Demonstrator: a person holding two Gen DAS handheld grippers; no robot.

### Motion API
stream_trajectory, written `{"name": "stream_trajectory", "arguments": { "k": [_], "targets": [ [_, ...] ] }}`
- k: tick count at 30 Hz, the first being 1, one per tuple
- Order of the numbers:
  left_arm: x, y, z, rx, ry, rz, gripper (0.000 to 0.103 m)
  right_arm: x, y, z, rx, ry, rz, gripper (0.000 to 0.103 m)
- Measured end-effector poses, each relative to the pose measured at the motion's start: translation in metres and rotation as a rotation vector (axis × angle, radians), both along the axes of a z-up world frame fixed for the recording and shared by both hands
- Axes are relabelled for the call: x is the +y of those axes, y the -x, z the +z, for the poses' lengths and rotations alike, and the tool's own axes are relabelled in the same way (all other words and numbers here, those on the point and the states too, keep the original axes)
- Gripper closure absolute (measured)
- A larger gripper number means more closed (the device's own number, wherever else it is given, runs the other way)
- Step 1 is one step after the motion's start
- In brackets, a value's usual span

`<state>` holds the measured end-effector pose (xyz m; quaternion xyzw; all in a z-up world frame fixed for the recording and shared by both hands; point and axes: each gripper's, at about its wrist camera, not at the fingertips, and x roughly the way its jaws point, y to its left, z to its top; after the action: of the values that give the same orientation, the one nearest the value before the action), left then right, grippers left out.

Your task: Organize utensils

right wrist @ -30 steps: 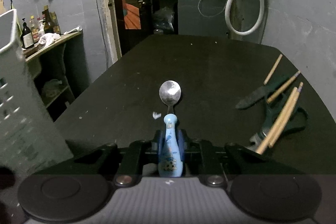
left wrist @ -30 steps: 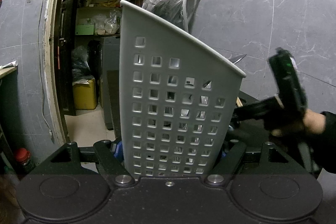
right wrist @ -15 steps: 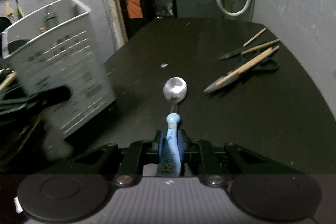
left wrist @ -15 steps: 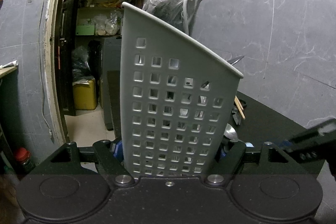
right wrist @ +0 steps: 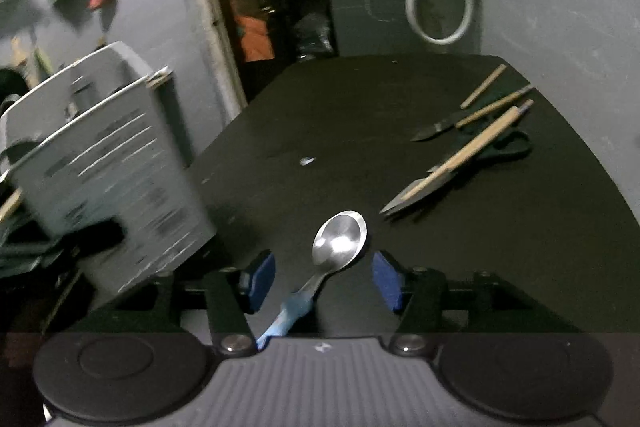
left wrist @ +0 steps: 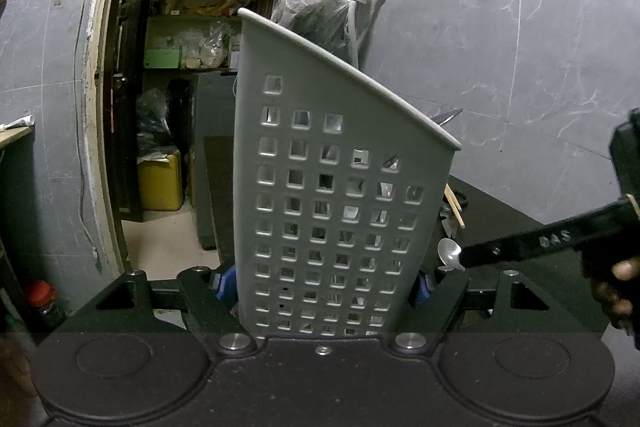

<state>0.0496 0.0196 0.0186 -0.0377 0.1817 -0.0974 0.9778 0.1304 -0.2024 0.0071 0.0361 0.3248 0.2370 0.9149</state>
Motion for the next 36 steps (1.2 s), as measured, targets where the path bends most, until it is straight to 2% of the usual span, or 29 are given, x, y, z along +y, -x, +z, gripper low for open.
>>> {"name": "stream_trajectory", "arguments": {
  "k": [6, 9, 13, 21, 22, 32, 36],
  "targets": [
    [-0.001, 0.001, 0.001, 0.0, -0.004, 0.003, 0.025, -0.001, -0.033, -0.009, 0.018, 0.004, 0.004, 0.042],
    [-0.002, 0.001, 0.002, 0.003, -0.007, 0.005, 0.025, 0.005, -0.039, -0.012, 0.002, 0.031, 0.024, 0.046],
    [-0.002, -0.001, 0.001, 0.007, -0.007, 0.005, 0.025, 0.015, -0.035, -0.015, -0.034, 0.095, 0.056, 0.068],
    [-0.002, -0.001, 0.001, 0.007, -0.006, 0.005, 0.025, 0.022, -0.023, -0.015, -0.048, 0.122, 0.075, 0.077],
    [-0.002, -0.001, 0.001, 0.007, -0.005, 0.005, 0.025, 0.022, -0.022, -0.015, -0.056, 0.123, 0.071, 0.091],
    [-0.001, 0.0, 0.001, 0.002, -0.003, 0.003, 0.025, 0.015, -0.018, -0.009, -0.043, 0.069, 0.039, 0.097],
    [-0.002, 0.0, 0.001, 0.002, -0.004, 0.004, 0.025, 0.01, -0.013, -0.003, -0.075, 0.036, 0.021, 0.098]
  ]
}}
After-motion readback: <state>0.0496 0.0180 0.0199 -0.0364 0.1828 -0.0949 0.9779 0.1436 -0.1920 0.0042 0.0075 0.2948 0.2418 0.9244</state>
